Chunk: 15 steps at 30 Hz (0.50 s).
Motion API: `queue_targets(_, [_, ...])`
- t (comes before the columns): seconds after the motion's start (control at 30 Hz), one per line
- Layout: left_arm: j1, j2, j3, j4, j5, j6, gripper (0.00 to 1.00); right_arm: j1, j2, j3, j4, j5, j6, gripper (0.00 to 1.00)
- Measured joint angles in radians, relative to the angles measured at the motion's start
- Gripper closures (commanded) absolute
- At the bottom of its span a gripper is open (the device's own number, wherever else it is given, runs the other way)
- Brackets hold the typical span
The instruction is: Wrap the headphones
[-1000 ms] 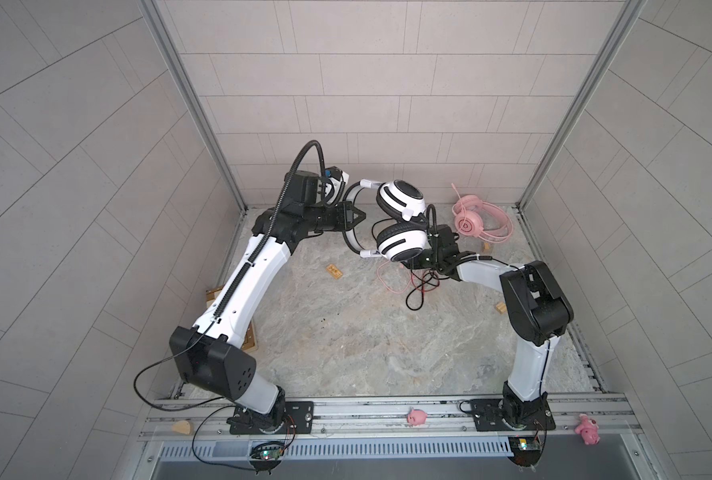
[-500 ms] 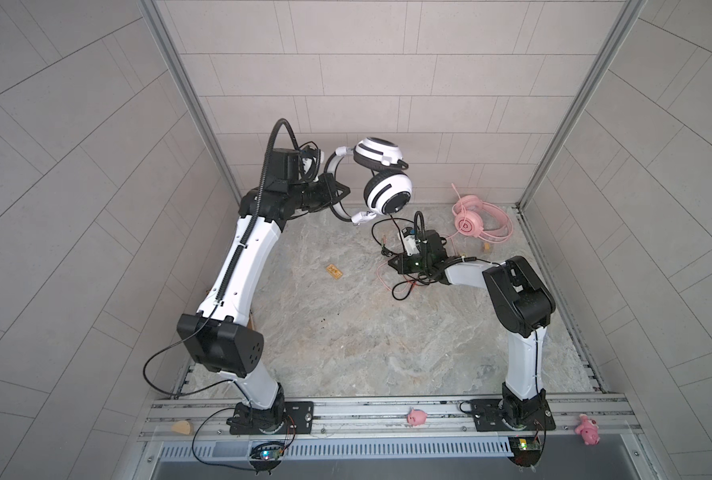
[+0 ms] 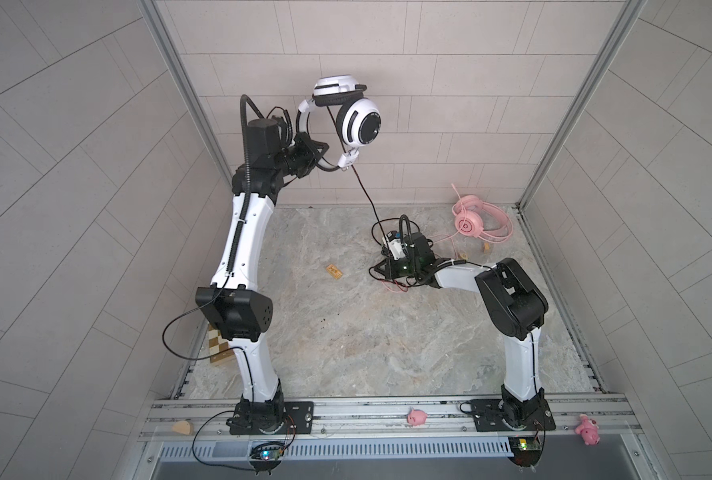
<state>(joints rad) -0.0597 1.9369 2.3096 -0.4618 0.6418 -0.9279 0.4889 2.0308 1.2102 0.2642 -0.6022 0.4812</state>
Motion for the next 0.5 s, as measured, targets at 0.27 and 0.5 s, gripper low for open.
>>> queue_targets(0.27, [0.034, 0.004, -0.058, -0.055, -0.090, 0.061, 1.00, 0.067, -0.127, -0.238, 0.015, 0.020, -0.017, 1.00])
queue_targets(0.5, [0.071, 0.008, -0.194, -0.109, -0.204, 0.123, 1.00, 0.083, -0.380, -0.410, -0.098, 0.120, -0.092, 1.00])
